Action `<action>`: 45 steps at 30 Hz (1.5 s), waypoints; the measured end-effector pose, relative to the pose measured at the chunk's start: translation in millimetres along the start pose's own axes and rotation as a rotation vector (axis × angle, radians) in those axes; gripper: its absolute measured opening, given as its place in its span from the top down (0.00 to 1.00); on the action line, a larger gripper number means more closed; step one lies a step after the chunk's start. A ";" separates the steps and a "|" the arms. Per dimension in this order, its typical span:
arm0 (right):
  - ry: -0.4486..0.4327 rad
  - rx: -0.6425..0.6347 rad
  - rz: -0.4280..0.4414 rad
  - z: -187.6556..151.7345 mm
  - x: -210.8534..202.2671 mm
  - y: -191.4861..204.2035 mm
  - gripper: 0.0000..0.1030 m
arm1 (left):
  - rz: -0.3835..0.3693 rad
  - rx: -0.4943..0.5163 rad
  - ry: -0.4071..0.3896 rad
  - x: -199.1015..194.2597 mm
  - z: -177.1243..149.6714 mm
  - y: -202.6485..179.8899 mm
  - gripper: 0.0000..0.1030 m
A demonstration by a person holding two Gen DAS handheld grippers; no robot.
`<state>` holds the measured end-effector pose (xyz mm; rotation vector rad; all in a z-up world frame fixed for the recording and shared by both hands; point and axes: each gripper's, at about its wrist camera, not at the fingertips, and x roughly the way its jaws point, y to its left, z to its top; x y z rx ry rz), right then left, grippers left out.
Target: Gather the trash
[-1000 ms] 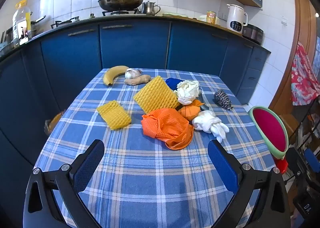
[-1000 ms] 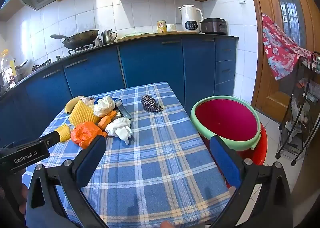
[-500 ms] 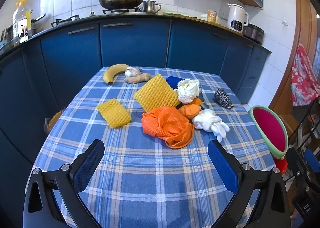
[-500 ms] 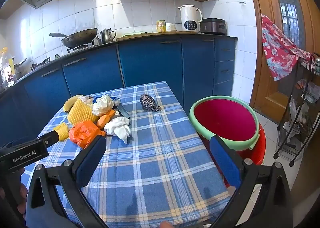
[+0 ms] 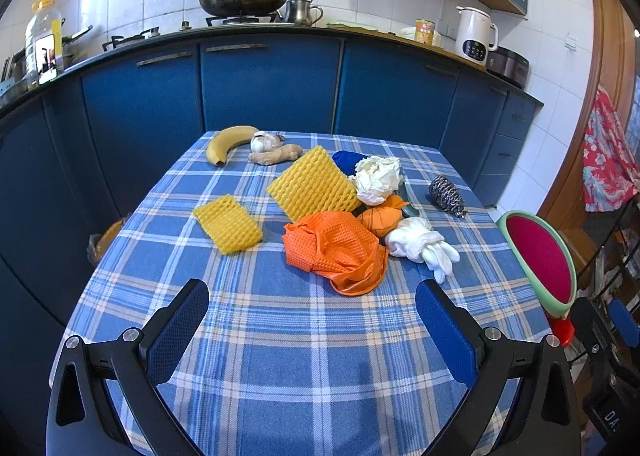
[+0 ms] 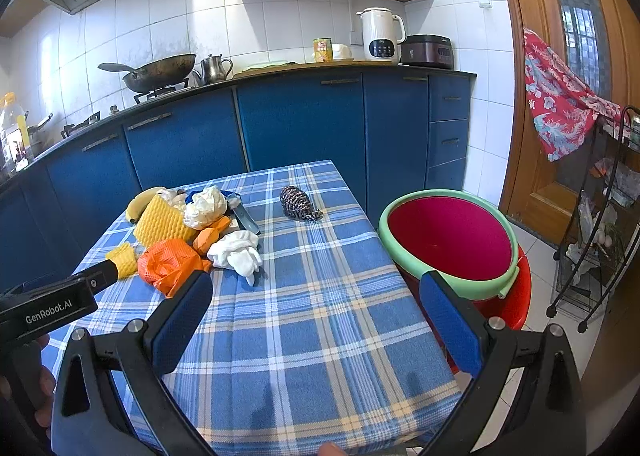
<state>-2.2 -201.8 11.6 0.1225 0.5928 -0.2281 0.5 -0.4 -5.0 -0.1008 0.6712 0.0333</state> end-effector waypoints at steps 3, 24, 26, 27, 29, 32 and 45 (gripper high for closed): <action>0.000 -0.001 0.000 -0.2 0.2 0.1 0.01 | 0.000 0.000 0.001 0.0 0.2 0.1 0.00; 0.003 0.002 -0.001 0.1 0.2 -0.3 0.01 | -0.001 -0.002 0.003 0.1 0.4 0.3 0.00; 0.004 0.004 -0.002 -0.1 0.6 -0.6 0.01 | -0.001 -0.003 0.003 0.2 0.2 0.3 0.00; 0.004 0.003 -0.002 0.1 0.4 -0.1 0.01 | -0.002 -0.002 0.003 0.1 0.4 0.3 0.00; 0.004 0.004 -0.003 -0.3 0.1 -0.4 0.01 | -0.001 -0.002 0.004 2.4 -1.0 0.4 0.00; 0.003 0.004 -0.004 0.0 -0.6 -0.6 0.01 | -0.002 -0.002 0.004 4.5 -2.4 0.3 0.00; 0.006 0.001 -0.005 -0.2 0.7 0.2 0.01 | -0.002 -0.005 0.008 5.7 -2.7 1.1 0.00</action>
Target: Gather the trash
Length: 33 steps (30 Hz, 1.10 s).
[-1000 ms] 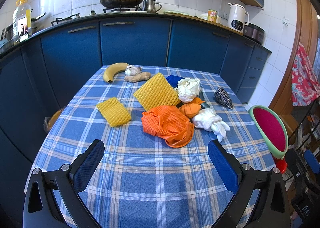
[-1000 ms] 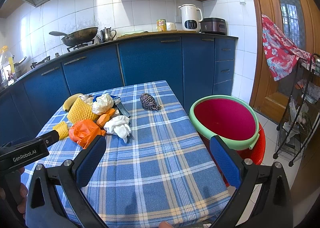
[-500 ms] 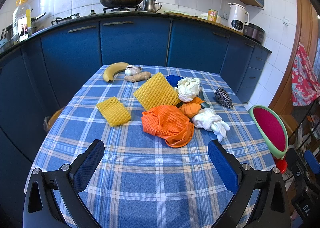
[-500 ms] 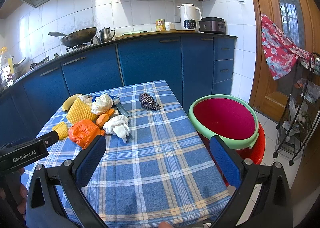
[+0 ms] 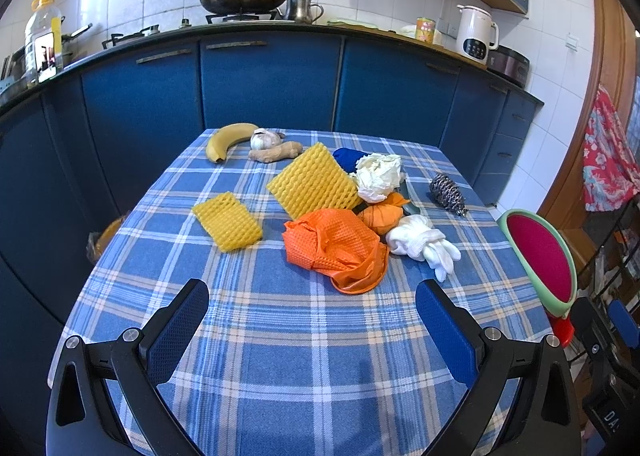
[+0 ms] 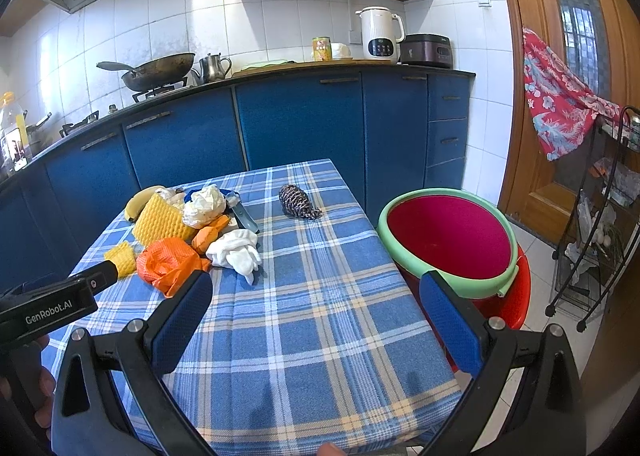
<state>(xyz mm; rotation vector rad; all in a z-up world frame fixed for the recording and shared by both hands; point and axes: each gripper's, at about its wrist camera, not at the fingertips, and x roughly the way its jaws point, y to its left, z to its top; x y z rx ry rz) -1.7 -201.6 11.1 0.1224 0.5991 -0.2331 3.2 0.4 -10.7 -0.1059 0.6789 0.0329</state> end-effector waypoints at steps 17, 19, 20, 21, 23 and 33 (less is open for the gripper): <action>0.024 -0.010 -0.013 2.7 15.4 -1.5 0.01 | 0.030 0.005 0.030 15.8 3.4 5.3 0.00; 0.025 -0.013 -0.013 5.3 18.8 -1.0 0.01 | 0.038 0.006 0.030 18.1 5.6 7.8 0.00; 0.027 -0.015 -0.010 7.1 20.9 -0.9 0.01 | 0.044 0.005 0.029 19.2 7.5 9.9 0.00; 0.029 -0.015 -0.007 8.5 22.8 -0.2 0.01 | 0.048 0.004 0.029 20.5 9.1 11.8 0.00; 0.033 -0.019 -0.001 12.4 28.1 0.9 0.01 | 0.059 -0.002 0.032 23.4 13.2 16.8 0.00; 0.084 -0.069 0.061 31.7 66.0 16.9 0.01 | 0.129 -0.029 0.074 51.5 31.9 49.1 0.00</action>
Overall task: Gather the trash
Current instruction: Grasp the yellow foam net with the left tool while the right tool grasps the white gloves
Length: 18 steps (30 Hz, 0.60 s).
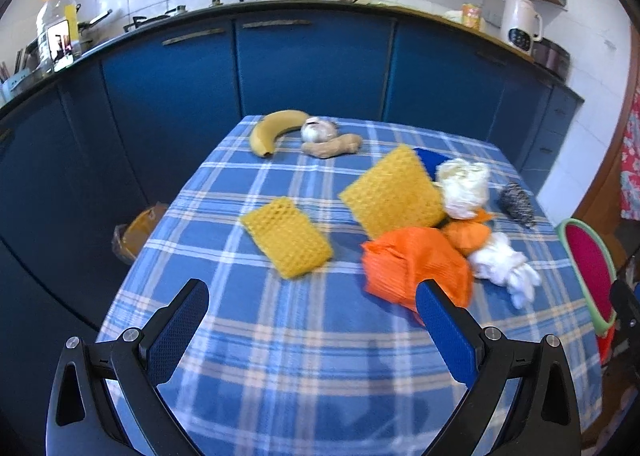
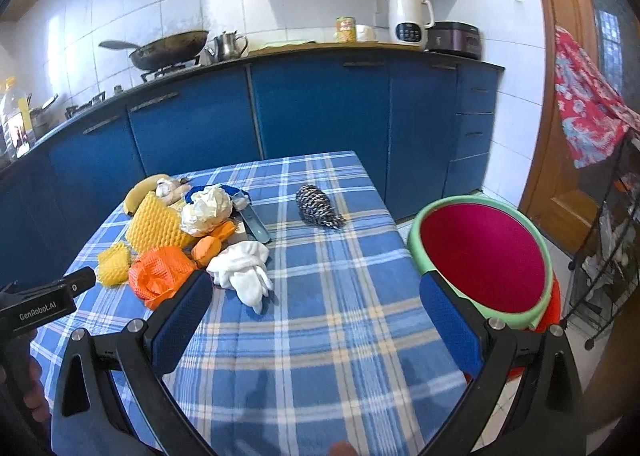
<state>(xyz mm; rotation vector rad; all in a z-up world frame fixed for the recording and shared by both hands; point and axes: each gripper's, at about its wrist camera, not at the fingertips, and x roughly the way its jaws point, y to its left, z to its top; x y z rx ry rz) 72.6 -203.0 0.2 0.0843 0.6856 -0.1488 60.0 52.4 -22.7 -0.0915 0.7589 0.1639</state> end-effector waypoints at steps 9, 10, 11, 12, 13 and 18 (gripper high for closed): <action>0.088 -0.059 0.042 11.4 44.9 18.2 0.02 | 0.059 -0.021 0.054 44.1 17.3 22.5 0.00; 0.099 -0.060 0.048 11.5 49.3 18.9 0.03 | 0.061 -0.022 0.056 47.4 18.1 23.4 0.00; 0.111 -0.061 0.051 11.9 55.0 20.2 0.05 | 0.065 -0.024 0.058 53.0 19.6 25.2 0.00; 0.123 -0.062 0.058 12.3 60.9 21.4 0.07 | 0.068 -0.023 0.060 57.0 20.4 26.0 0.00; 0.137 -0.059 0.066 12.7 66.5 22.1 0.09 | 0.070 -0.021 0.063 60.2 20.6 26.3 0.00; 0.193 -0.045 0.094 12.2 87.2 25.0 0.13 | 0.023 -0.007 0.090 80.7 20.4 25.3 0.06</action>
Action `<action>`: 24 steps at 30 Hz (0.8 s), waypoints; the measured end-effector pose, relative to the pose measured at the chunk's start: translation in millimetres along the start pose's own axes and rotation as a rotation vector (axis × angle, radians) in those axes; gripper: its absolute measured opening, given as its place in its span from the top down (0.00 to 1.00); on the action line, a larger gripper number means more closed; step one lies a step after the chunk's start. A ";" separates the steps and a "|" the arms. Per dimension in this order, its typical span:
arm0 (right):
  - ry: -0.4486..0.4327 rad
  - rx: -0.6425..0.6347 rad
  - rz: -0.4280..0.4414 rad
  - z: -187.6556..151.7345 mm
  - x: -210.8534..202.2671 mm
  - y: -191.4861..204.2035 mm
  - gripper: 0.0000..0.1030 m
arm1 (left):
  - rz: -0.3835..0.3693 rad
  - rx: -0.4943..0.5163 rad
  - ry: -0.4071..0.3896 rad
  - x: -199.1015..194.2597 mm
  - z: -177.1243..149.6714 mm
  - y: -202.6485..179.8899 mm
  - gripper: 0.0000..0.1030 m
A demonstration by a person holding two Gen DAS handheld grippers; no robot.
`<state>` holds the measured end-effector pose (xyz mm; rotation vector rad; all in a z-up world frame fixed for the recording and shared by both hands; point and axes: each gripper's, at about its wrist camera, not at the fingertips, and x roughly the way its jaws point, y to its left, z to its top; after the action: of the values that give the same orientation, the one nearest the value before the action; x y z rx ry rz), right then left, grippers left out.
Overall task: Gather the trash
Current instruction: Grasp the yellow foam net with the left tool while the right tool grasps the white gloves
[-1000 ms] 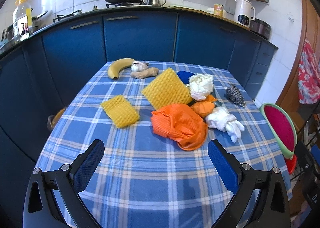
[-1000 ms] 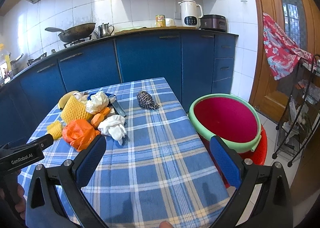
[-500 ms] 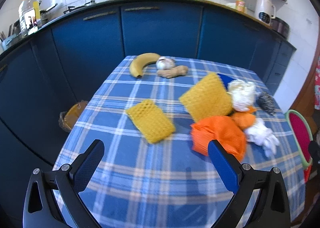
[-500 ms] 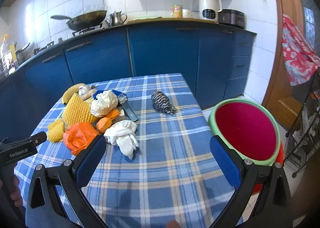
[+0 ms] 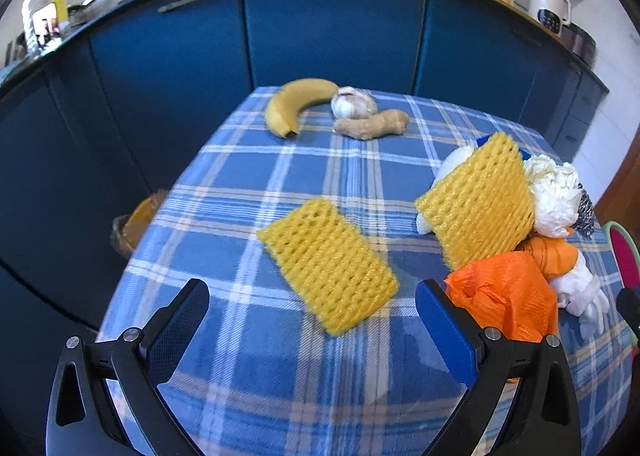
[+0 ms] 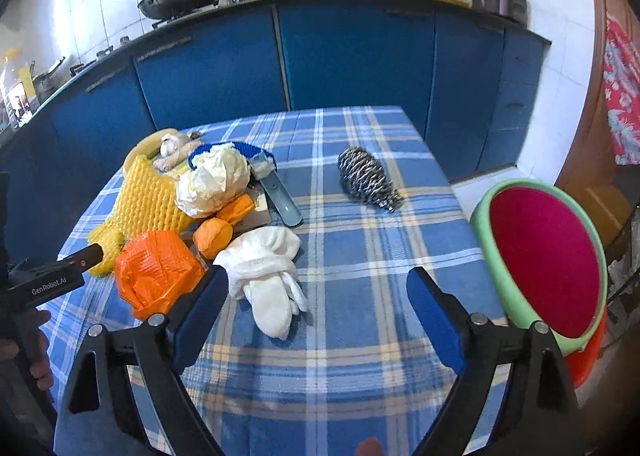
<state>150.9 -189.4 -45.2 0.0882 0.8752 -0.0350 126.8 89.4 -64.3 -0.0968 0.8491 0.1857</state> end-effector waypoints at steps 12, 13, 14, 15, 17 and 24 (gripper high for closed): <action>0.085 0.000 0.024 4.7 32.1 13.2 0.39 | -0.161 0.069 0.040 18.7 4.0 -13.8 0.37; 0.084 -0.010 0.021 5.6 32.9 16.1 0.40 | -0.170 0.063 0.048 20.4 3.7 -12.8 0.39; 0.084 -0.020 0.020 6.3 33.7 19.3 0.40 | -0.179 0.053 0.057 22.2 3.2 -11.4 0.41; 0.089 -0.026 0.022 6.9 34.4 21.1 0.42 | -0.183 0.045 0.061 23.4 2.8 -9.9 0.43; 0.100 -0.041 0.032 7.4 38.0 26.1 0.45 | -0.190 0.028 0.056 24.9 3.0 -7.3 0.50; 0.115 -0.055 0.082 8.1 44.3 35.0 0.60 | -0.219 0.006 0.045 25.2 2.0 -5.2 0.73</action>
<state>187.8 -155.1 -71.9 0.0748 0.9859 0.0715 145.7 87.8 -81.9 -0.1880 0.8771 -0.0243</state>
